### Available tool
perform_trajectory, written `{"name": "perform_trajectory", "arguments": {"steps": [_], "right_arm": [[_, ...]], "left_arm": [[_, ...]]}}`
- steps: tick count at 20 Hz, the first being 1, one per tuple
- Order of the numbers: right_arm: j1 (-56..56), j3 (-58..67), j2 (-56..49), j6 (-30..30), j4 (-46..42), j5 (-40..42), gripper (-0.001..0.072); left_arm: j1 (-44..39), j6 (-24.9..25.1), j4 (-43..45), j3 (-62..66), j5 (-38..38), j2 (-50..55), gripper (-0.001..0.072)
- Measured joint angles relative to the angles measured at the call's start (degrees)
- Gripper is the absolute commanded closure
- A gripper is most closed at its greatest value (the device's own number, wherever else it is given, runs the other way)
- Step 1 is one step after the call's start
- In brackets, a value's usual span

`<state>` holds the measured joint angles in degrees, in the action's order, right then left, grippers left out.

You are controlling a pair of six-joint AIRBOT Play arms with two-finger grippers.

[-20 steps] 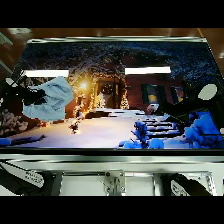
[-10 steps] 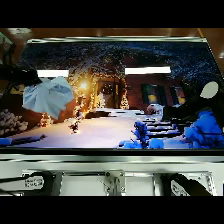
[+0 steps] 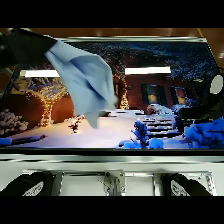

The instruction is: Fold the shirts.

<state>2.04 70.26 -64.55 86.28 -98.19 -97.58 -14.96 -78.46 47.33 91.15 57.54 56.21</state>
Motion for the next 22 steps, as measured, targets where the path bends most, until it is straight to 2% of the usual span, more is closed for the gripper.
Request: {"name": "perform_trajectory", "arguments": {"steps": [5, 8, 9, 10, 13, 14, 16, 17, 21, 22], "right_arm": [[0.00, 0.33, 0.00, -0.04, -0.72, -0.37, 0.0190], [0.00, 0.20, 0.00, 0.52, 3.89, 1.07, 0.0189], [-0.02, -0.22, 0.00, 0.74, 6.67, 2.05, 0.0153], [-0.02, -0.90, 0.00, 1.05, 9.57, 3.58, 0.0032], [-0.13, -4.76, -0.04, 0.94, 18.88, 9.92, 0.0032], [-0.13, -6.14, -0.26, 0.85, 21.24, 12.31, 0.0032], [-0.11, -8.11, -1.16, 0.61, 24.63, 16.52, 0.0032], [-0.11, -8.74, -1.88, 0.59, 26.05, 18.36, 0.0033], [-1.16, -9.90, -6.43, 0.20, 31.71, 24.20, 0.0032], [-1.99, -10.01, -7.87, 0.07, 32.76, 25.38, 0.0032]], "left_arm": [[-6.73, -0.96, 0.04, -7.13, 0.17, 3.48, 0.0673], [-8.37, -1.29, 1.81, -15.76, 2.25, 7.96, 0.0673], [-8.68, -1.29, 2.03, -18.80, 2.60, 9.57, 0.0673], [-8.92, -1.29, 2.23, -21.40, 2.89, 11.10, 0.0673], [-9.18, -1.31, 2.54, -26.69, 3.63, 14.93, 0.0671], [-8.92, -1.31, 2.60, -27.56, 4.00, 15.74, 0.0651], [-7.56, -1.33, 2.60, -28.20, 4.26, 16.72, 0.0545], [-6.64, -1.33, 2.64, -28.17, 4.48, 17.00, 0.0538], [-1.75, -1.33, 2.80, -27.80, 5.84, 17.73, 0.0550], [-0.63, -1.36, 2.84, -27.80, 6.40, 17.84, 0.0676]]}}
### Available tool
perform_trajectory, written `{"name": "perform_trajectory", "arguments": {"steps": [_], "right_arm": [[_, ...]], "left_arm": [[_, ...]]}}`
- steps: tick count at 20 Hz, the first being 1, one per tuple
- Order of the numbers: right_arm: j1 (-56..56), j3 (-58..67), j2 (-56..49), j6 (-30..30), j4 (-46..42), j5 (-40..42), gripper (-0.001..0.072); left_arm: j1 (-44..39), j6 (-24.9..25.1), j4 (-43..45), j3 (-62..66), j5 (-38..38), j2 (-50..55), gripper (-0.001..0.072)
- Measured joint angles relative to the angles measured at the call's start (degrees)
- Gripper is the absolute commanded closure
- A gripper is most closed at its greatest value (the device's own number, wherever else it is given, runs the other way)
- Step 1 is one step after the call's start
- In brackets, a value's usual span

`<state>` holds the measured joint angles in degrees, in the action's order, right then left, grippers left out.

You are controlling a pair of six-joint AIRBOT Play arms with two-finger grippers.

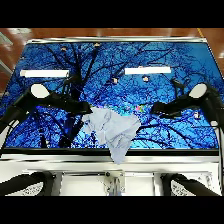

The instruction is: Fold the shirts.

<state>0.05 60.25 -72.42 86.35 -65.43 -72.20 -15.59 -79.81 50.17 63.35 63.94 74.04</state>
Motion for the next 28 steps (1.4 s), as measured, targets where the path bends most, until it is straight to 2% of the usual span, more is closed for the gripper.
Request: {"name": "perform_trajectory", "arguments": {"steps": [8, 13, 15, 16, 17, 20, 23, 28], "right_arm": [[-9.44, -0.31, -11.98, 0.07, 4.24, 6.93, 0.0032], [-11.41, -0.31, -15.30, 0.39, 9.05, 10.60, 0.0044], [-11.67, -0.31, -15.74, 0.46, 10.10, 11.28, 0.0198], [-11.74, -0.31, -15.85, 0.72, 10.34, 11.67, 0.0384], [-11.78, -0.28, -15.93, 1.01, 10.71, 11.80, 0.0640], [-11.89, -0.11, -16.04, 1.44, 11.15, 12.17, 0.0649], [-11.87, 2.27, -13.94, -1.14, 11.39, 11.45, 0.0649], [-9.57, 14.58, -0.44, -5.86, 11.39, 11.30, 0.0650]], "left_arm": [[2.78, 0.55, 1.20, 0.00, 1.90, 1.70, 0.0672], [2.80, 0.83, 1.44, -0.22, 2.05, 3.39, 0.0671], [2.71, 0.96, 1.46, -0.28, 2.12, 4.04, 0.0672], [2.69, 1.01, 1.49, -0.35, 2.14, 4.42, 0.0672], [2.64, 1.03, 1.51, -0.37, 2.16, 4.72, 0.0672], [2.64, 1.16, 1.81, -0.31, 2.19, 5.14, 0.0675], [2.71, 1.14, 3.82, 1.36, 2.36, 3.26, 0.0675], [2.82, 0.44, 11.87, 15.23, 3.06, -8.92, 0.0674]]}}
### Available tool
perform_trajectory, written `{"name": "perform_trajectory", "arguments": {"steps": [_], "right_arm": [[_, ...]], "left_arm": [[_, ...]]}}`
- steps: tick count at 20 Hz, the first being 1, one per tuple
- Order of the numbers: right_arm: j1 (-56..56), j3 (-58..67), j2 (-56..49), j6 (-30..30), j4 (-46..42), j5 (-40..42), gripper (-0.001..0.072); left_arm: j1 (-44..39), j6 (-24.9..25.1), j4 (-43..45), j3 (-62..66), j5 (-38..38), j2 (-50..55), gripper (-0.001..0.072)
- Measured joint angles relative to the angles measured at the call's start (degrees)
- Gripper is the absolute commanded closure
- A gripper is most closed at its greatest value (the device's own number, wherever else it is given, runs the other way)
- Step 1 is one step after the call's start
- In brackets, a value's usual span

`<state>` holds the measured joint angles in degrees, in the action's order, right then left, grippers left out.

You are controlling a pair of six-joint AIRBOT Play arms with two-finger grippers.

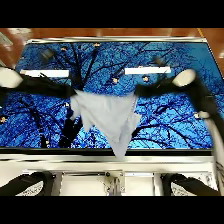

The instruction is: Fold the shirts.

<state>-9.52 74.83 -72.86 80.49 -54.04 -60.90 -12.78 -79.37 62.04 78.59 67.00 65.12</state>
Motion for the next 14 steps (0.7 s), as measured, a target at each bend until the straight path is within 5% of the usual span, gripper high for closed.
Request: {"name": "perform_trajectory", "arguments": {"steps": [8, 14], "right_arm": [[2.40, 14.51, 25.64, 2.23, 1.01, 6.99, 0.0650], [2.58, 16.20, 32.50, 7.52, -0.98, -1.46, 0.0650]], "left_arm": [[0.00, -3.89, 5.25, 24.04, -2.12, -18.75, 0.0674], [0.00, -4.39, 7.15, 26.64, 6.05, -22.05, 0.0673]]}}
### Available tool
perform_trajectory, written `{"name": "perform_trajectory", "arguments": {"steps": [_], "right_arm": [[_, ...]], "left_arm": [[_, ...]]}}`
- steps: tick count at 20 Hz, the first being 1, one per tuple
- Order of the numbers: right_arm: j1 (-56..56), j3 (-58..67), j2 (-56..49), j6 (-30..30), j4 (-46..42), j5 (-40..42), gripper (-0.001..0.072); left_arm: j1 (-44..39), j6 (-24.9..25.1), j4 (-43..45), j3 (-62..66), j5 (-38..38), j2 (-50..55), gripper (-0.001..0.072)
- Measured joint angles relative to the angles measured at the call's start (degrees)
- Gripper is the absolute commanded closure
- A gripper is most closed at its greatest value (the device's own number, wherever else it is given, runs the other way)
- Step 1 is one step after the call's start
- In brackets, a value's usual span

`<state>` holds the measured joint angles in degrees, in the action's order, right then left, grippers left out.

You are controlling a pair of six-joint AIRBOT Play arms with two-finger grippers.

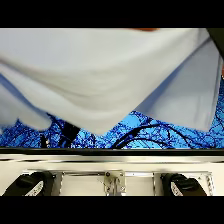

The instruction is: Fold the shirts.

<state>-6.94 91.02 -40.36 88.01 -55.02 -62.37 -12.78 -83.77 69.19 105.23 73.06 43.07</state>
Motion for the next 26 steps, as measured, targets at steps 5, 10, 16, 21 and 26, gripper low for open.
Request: {"name": "perform_trajectory", "arguments": {"steps": [5, 10, 16, 21, 26], "right_arm": [[0.07, -0.02, -0.76, 6.38, -7.89, -19.63, 0.0650], [0.00, -6.84, -6.12, 8.76, -12.26, -30.23, 0.0649], [0.02, -15.63, -20.68, 7.37, -17.51, -15.98, 0.0649], [0.07, -17.16, -37.07, 7.32, -18.05, -2.34, 0.0649], [0.11, -17.40, -47.78, 7.30, -15.56, 4.04, 0.0649]], "left_arm": [[-0.02, 0.48, 7.13, -1.84, 8.61, 0.44, 0.0673], [-0.07, 2.84, 16.37, -5.44, 7.72, 5.75, 0.0674], [-0.07, 3.43, 19.89, -7.34, -0.11, 24.02, 0.0673], [0.00, -1.07, 14.60, -7.61, -1.88, 42.84, 0.0672], [0.17, -6.32, 5.55, -7.61, -0.76, 55.67, -0.0008]]}}
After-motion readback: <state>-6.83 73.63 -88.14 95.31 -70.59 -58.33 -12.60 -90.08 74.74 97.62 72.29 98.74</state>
